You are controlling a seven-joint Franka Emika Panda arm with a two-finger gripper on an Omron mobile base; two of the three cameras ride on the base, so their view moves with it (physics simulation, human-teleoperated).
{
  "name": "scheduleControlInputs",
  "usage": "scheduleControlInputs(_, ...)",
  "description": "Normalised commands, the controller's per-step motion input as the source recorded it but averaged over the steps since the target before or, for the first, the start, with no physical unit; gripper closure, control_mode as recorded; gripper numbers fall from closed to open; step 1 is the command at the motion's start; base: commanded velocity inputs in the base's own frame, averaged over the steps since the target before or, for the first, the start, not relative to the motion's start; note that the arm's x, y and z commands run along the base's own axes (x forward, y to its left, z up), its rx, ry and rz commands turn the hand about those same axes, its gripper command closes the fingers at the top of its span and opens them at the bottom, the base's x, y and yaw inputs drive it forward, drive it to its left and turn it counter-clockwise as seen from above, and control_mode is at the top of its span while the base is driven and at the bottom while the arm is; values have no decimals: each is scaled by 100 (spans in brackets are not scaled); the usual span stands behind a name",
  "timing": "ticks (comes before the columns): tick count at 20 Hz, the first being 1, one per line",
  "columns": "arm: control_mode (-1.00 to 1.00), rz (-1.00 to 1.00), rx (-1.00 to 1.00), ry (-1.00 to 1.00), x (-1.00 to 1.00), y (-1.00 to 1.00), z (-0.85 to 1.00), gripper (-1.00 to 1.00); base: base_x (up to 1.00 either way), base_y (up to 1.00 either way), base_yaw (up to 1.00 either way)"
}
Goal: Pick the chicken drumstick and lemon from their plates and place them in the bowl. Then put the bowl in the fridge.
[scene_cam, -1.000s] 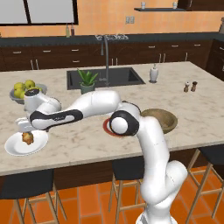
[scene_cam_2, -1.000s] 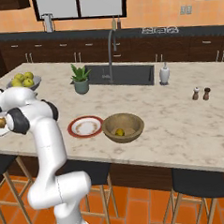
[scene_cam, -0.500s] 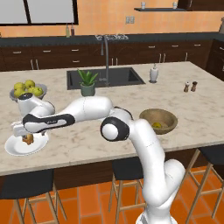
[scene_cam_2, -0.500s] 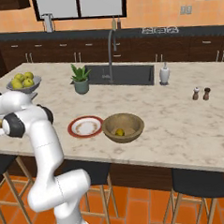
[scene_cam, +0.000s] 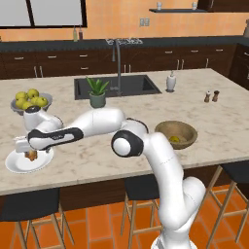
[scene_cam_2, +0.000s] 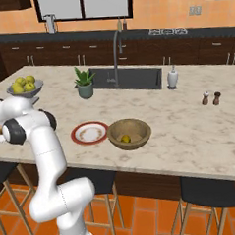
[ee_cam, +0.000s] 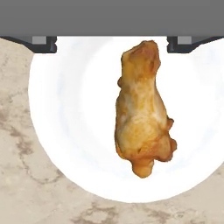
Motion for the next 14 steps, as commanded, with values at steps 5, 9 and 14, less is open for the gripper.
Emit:
scheduleControlInputs(5, -100, 0, 2, -1, 15, 29, -9, -100, 0, 0, 0)
scheduleControlInputs(9, -100, 0, 0, -8, 18, 6, 0, -100, 0, 0, 0)
scheduleControlInputs(14, -100, 0, 0, -1, 8, 22, 0, -100, 0, 0, 0)
